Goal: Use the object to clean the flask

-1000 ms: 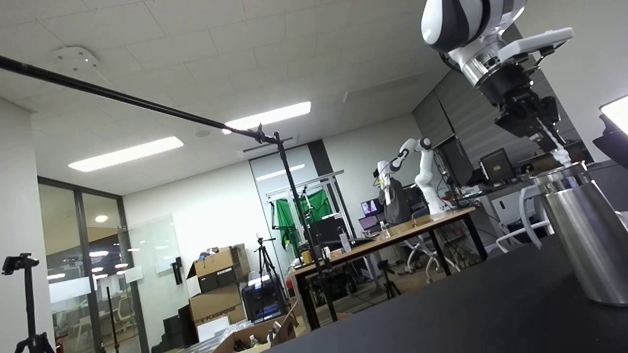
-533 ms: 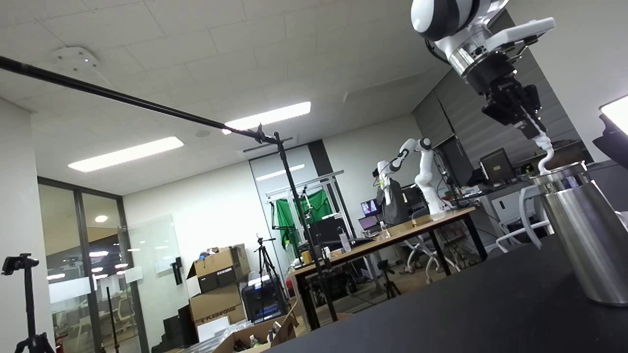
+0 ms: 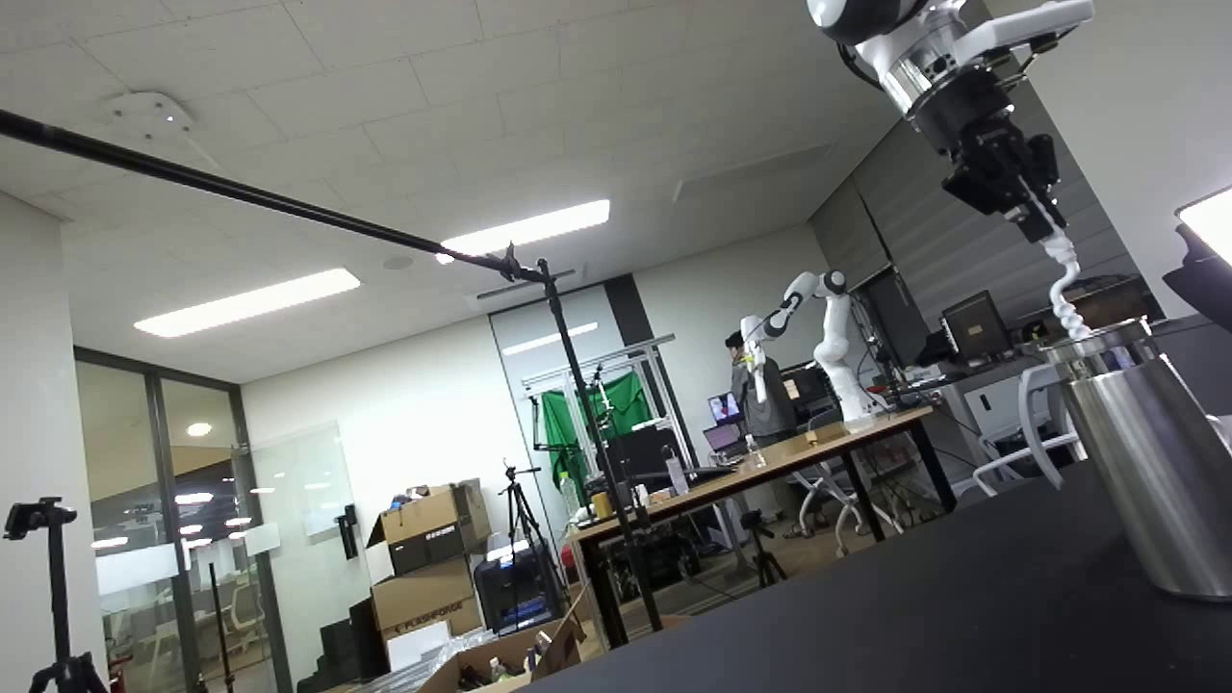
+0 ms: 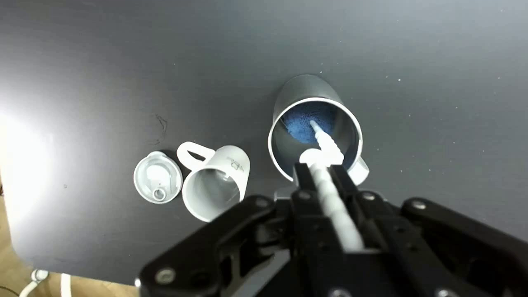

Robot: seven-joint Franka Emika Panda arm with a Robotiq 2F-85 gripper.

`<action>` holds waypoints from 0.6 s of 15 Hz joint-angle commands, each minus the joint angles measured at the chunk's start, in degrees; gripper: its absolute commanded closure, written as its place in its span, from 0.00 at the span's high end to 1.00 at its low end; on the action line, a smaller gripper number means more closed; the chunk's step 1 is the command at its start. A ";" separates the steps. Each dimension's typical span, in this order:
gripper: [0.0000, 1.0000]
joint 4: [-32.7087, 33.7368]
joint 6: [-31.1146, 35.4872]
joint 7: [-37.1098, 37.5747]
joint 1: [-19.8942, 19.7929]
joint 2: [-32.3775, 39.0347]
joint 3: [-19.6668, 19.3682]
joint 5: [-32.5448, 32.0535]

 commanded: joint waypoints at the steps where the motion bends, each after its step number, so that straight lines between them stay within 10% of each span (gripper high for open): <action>1: 0.04 0.29 2.01 2.01 -0.47 7.08 -0.31 -1.06; 9: 0.04 2.83 -2.33 0.70 0.34 1.20 0.81 -1.81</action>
